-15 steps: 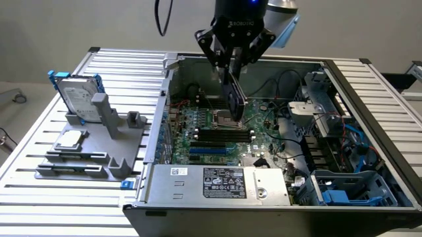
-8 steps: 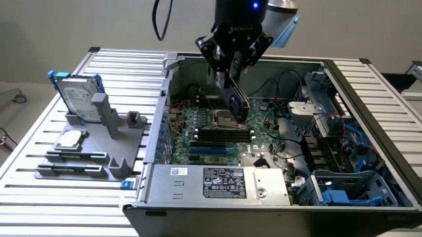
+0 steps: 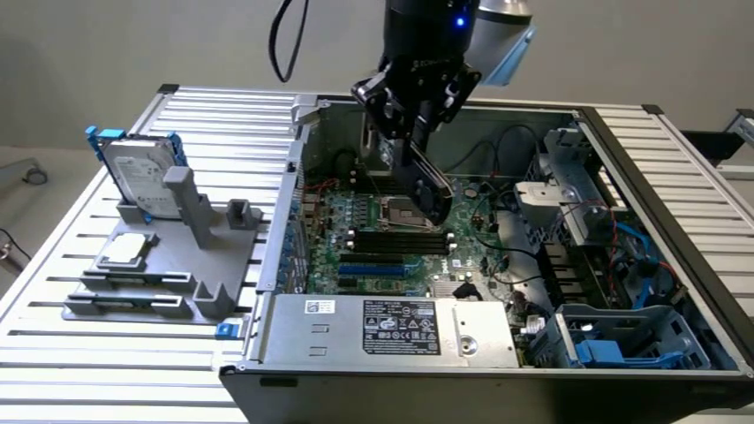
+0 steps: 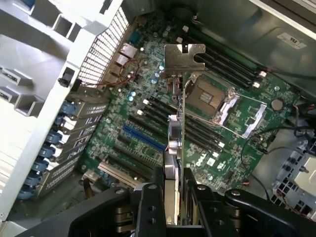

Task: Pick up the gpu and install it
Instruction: 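Insert the gpu into the slot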

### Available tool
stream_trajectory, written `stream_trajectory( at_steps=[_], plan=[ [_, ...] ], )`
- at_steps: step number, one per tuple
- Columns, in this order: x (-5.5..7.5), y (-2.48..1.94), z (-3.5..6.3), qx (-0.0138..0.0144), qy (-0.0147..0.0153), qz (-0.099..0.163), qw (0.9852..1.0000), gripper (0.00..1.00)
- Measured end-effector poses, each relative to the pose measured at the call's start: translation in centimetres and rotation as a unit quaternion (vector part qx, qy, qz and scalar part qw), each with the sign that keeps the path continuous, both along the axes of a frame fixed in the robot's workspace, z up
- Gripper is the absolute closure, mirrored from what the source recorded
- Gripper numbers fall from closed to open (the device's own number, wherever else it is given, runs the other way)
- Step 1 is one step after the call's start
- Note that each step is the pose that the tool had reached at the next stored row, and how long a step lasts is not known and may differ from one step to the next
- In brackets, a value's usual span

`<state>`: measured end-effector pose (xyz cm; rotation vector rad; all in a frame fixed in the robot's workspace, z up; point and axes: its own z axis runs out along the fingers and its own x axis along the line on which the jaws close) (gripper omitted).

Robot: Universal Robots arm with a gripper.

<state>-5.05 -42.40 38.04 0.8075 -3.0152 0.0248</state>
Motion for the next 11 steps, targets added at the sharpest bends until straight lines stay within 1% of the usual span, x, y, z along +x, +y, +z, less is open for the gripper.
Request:
stream_trajectory(
  at_steps=[3,6,9,11],
  plan=[
    [0.0,0.0,-0.36,0.0,0.0,0.028,0.9996,0.73],
    [0.0,0.0,-0.7,0.0,0.0,0.055,0.9985,0.73],
    [0.0,0.0,-1.04,0.0,0.0,0.082,0.9966,0.73],
    [0.0,0.0,-1.26,0.0,0.0,0.1,0.995,0.73]
  ],
)
